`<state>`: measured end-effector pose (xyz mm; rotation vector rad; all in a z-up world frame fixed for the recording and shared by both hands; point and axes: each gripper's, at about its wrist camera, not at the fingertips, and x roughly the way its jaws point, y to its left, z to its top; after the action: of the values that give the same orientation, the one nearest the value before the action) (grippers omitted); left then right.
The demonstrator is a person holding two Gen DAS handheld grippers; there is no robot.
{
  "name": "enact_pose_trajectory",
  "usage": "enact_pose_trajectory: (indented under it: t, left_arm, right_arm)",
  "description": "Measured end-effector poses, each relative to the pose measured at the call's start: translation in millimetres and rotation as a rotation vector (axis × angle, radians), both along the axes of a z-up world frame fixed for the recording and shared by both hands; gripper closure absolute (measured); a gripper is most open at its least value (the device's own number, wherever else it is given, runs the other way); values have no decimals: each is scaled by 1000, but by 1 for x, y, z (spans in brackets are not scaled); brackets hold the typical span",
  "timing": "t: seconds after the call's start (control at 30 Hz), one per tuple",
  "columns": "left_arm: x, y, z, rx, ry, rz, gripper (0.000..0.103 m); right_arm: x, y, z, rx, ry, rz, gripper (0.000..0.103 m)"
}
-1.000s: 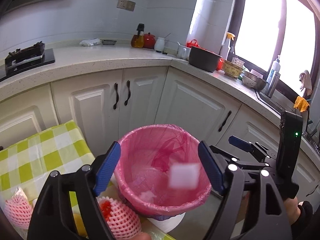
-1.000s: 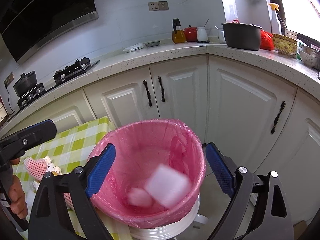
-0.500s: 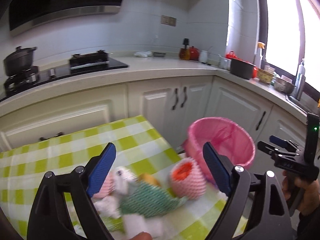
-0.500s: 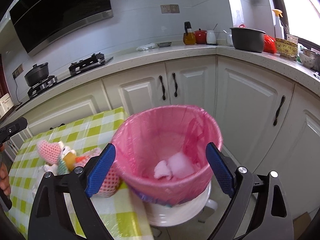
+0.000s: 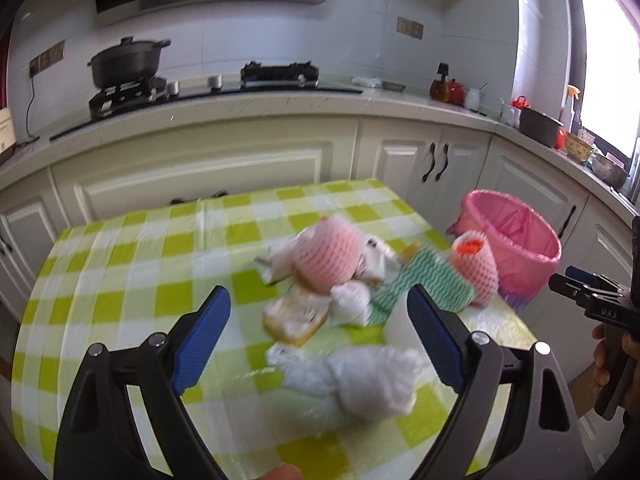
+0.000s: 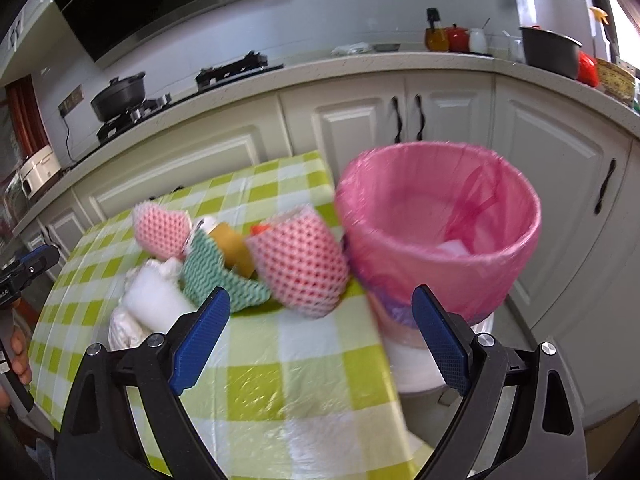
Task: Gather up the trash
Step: 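Grasp the crumpled white plastic bag with the left gripper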
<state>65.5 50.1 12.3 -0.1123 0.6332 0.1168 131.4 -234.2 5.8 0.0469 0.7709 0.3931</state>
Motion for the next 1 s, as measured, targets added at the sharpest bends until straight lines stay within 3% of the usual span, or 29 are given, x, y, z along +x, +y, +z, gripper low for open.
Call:
enact_pose_trajectory:
  t: [0.33, 0.6, 1.0]
  left_arm:
    - [-4, 29, -37, -54, 67, 43, 17]
    - [9, 35, -46, -83, 78, 34, 17]
    - [15, -1, -43, -116, 84, -92, 17]
  right_arm:
    - [6, 35, -7, -24, 33, 15, 16]
    - [32, 45, -15, -32, 62, -21, 16]
    - [64, 58, -27, -10, 98, -48, 16]
